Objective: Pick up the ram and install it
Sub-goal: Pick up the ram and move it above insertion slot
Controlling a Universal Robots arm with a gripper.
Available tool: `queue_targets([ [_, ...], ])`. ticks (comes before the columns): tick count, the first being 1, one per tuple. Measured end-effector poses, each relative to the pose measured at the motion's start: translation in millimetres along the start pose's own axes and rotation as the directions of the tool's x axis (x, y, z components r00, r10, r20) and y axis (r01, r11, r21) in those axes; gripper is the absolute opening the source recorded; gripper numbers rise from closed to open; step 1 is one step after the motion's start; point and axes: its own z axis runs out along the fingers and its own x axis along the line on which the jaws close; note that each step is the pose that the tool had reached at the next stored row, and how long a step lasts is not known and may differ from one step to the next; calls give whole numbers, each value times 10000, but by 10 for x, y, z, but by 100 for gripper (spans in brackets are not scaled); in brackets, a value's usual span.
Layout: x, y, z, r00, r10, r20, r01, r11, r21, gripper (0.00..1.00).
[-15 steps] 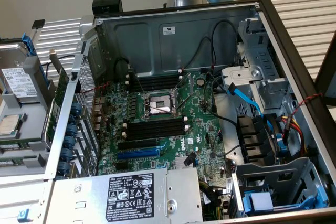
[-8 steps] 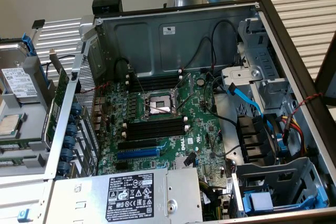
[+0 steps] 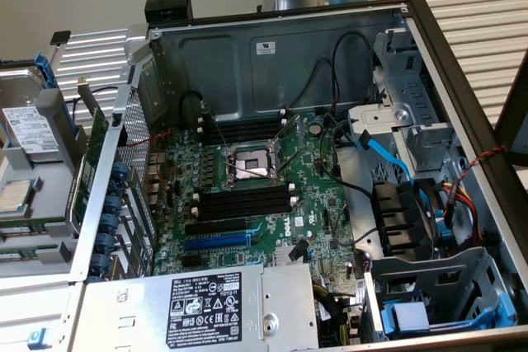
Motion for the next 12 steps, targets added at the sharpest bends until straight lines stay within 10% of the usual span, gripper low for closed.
queue_targets([
  [7,42,-43,88,10000,3,28,-2,9998,-192,42],
  [12,47,-53,177,10000,3,26,-3,9998,-207,42],
])
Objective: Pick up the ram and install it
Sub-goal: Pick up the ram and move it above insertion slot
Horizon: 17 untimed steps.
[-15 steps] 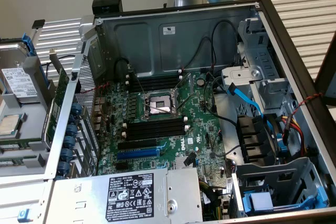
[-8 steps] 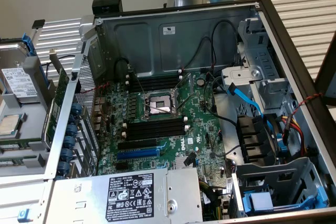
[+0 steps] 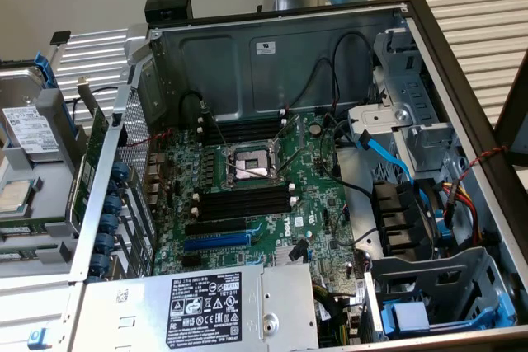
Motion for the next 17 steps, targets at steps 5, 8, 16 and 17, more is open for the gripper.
queue_targets([
  [5,1,-7,89,10000,0,-1,0,10000,11,42],
  [8,1,-17,135,10000,-5,-16,5,10000,36,42],
  [16,1,-23,210,9999,-22,-112,25,9996,270,42],
  [17,1,-24,224,9999,-23,-113,26,9996,297,42],
])
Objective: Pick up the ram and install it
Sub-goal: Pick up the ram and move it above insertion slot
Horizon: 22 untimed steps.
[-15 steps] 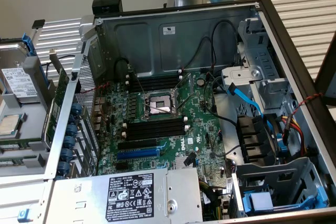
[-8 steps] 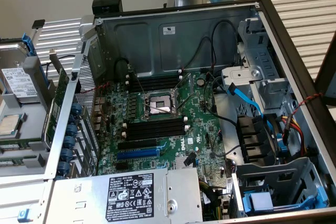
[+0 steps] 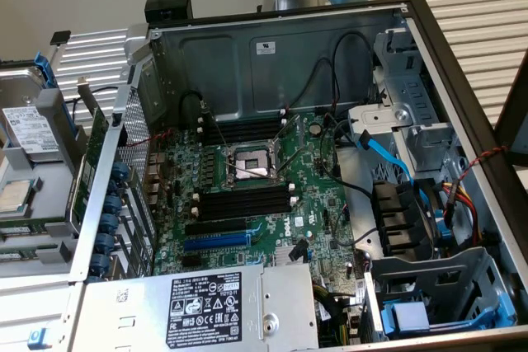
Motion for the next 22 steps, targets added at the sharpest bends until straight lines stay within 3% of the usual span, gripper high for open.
queue_targets([
  [3,-1,0,50,10000,1,1,-1,10000,26,42],
  [22,38,-5,395,10000,1,1,-2,10000,28,42],
])
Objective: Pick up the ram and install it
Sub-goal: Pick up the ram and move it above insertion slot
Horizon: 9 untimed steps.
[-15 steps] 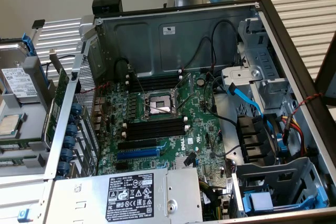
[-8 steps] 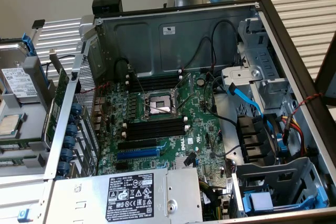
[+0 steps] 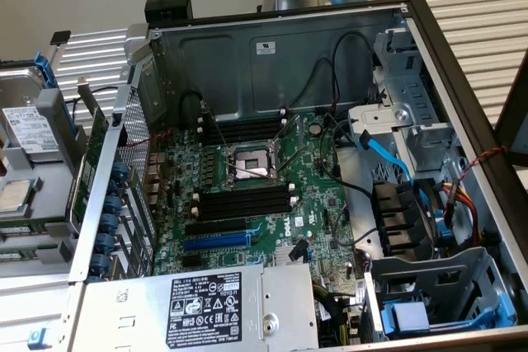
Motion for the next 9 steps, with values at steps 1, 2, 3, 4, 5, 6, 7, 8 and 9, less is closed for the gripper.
queue_targets([
  [1,9,-1,19,10000,0,0,0,10000,-1,42],
  [2,9,-1,37,10000,0,0,0,10000,0,42],
  [3,10,0,55,10000,0,-1,0,10000,-1,42],
  [4,10,-1,73,10000,1,0,-1,10000,-1,42],
  [5,10,-1,92,10000,0,0,0,10000,-1,42],
  [6,10,-1,109,10000,0,0,0,10000,0,42],
  [7,11,-2,128,10000,0,0,0,10000,0,42],
  [8,14,-3,145,10000,-1,0,1,10000,-1,42],
  [9,22,-3,165,10000,-2,0,2,10000,0,42],
])
